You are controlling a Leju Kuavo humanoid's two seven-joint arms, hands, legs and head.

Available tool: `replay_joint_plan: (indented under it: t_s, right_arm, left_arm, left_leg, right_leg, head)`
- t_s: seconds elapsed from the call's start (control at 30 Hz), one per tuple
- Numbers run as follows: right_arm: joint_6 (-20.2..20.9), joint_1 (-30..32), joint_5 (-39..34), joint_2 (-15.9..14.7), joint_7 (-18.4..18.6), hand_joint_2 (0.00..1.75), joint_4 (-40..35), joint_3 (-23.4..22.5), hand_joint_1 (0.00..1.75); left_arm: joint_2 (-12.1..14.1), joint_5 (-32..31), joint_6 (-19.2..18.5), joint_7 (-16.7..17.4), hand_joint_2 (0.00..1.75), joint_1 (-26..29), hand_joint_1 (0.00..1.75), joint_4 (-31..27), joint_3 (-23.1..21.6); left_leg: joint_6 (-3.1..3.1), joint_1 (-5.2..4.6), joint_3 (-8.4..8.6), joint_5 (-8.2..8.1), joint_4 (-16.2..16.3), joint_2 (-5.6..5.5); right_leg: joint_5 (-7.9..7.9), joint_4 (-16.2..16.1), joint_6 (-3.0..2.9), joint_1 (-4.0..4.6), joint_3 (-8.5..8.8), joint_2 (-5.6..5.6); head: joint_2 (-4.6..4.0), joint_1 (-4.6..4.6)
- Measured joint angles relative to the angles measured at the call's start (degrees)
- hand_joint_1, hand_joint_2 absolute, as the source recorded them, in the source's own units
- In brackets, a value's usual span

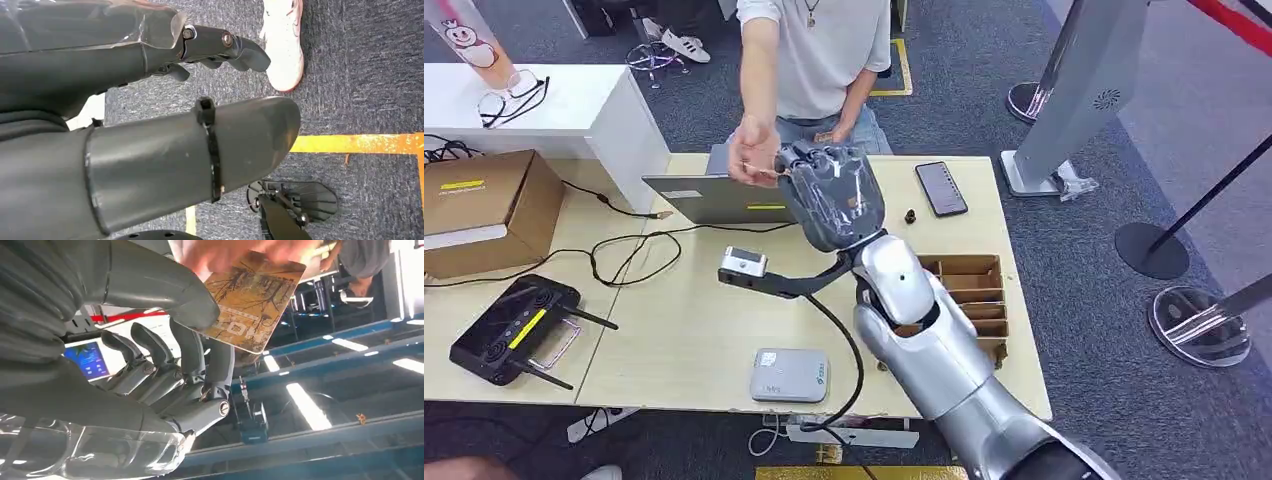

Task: Pass the card to the sensor for recognition and then transmit it.

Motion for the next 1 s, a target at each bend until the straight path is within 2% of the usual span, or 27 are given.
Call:
replay_joint_plan:
  t_s: [0.03, 0.6, 1.0]
  right_arm:
    - [0.0, -0.1, 0.2, 0.1, 0.0, 1.75, 0.2, 0.1, 0.00]
    - [-0.3, -1.1, 0.1, 1.4, -0.3, 1.75, 2.5, 0.5, 0.00]
    - [-0.5, -1.8, -0.2, 1.9, -0.4, 1.75, 3.3, 0.8, 0.00]
  left_arm:
    - [0.0, 0.0, 0.0, 0.0, 0.00, 0.0, 0.00, 0.0, 0.0]
    - [0.0, 0.7, -0.6, -1.4, 0.00, 0.0, 0.00, 0.0, 0.0]
    - [0.0, 0.6, 1.4, -1.6, 0.00, 0.1, 0.00, 0.0, 0.0]
  left_leg:
    - [0.00, 0.00, 0.00, 0.00, 0.0, 0.00]
    - [0.00, 0.00, 0.00, 0.00, 0.0, 0.00]
    - [0.00, 0.00, 0.00, 0.00, 0.0, 0.00]
  right_leg:
    - [0.00, 0.0, 0.00, 0.00, 0.00, 0.00]
    - [0.00, 0.0, 0.00, 0.00, 0.00, 0.00]
    - [0.00, 0.0, 0.00, 0.00, 0.00, 0.00]
  head:
    - [0.00, 0.00]
    - [0.00, 0.00]
    - [0.00, 0.00]
